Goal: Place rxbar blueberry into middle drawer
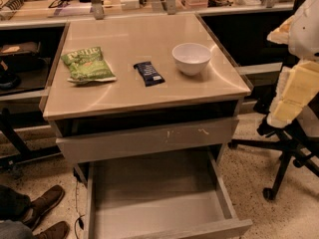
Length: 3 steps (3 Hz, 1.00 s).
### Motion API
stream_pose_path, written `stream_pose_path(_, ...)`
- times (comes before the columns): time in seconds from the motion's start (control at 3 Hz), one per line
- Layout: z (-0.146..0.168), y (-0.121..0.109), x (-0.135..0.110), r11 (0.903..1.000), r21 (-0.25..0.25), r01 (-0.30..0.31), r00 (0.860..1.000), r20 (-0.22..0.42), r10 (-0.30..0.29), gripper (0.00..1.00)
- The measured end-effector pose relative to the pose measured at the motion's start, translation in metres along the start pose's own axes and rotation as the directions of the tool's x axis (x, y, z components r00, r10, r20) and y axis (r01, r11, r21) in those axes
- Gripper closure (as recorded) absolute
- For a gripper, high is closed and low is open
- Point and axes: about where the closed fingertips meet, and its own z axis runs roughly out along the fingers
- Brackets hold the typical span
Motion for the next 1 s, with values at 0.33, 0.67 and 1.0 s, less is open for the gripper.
stream_pose_path(0.33, 0.004, -0.032, -0.025, 0.999, 0.031, 0.031, 0.999, 0.038, -0.032, 0.0)
stream_pose_path(0.67, 0.014, -0.068, -0.06, 0.9967, 0.033, 0.074, 0.995, 0.071, -0.077, 0.0)
stream_pose_path(1.0, 0.01, -0.072, -0.067, 0.9956, 0.048, 0.08, 0.993, 0.085, -0.084, 0.0)
